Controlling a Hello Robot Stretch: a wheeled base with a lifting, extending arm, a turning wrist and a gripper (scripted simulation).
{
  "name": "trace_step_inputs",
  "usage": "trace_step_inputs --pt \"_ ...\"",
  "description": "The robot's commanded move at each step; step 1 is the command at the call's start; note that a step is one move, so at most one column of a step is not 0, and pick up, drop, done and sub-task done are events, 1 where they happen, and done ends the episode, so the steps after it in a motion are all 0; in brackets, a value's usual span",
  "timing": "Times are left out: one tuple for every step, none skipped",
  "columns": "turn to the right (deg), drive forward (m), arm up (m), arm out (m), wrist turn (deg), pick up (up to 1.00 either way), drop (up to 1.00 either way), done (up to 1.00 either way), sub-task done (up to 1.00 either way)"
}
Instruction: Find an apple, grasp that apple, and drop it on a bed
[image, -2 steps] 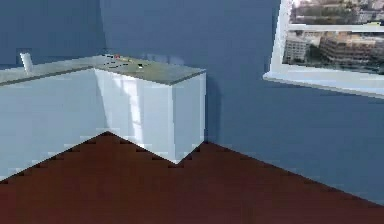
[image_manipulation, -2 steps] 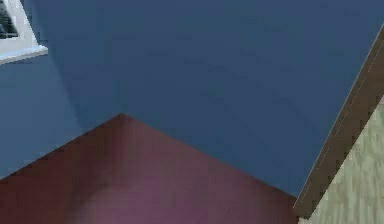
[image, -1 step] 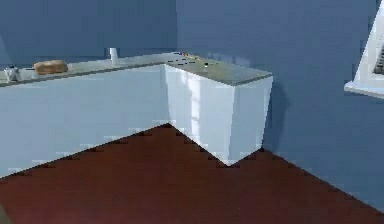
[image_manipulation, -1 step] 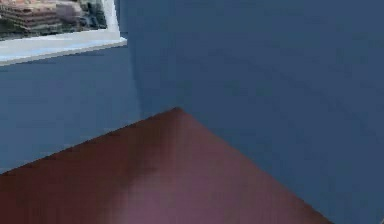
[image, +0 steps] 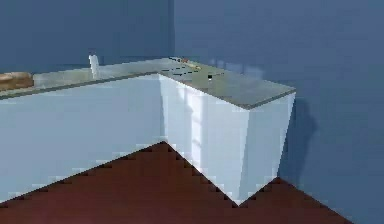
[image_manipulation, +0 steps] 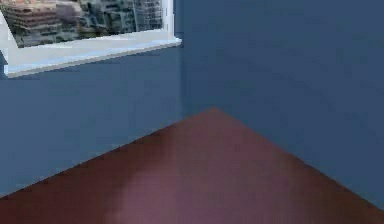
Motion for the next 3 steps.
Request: trace_step_inputs --pt "-36.0 0.00 0.00 0.00 0.0 0.00 0.00 0.00 0.00" --pt "0.0 0.70 0.00 0.00 0.0 0.00 0.00 0.00 0.00" --pt "-45.0 0.00 0.00 0.00 0.0 0.00 0.00 0.00 0.00"
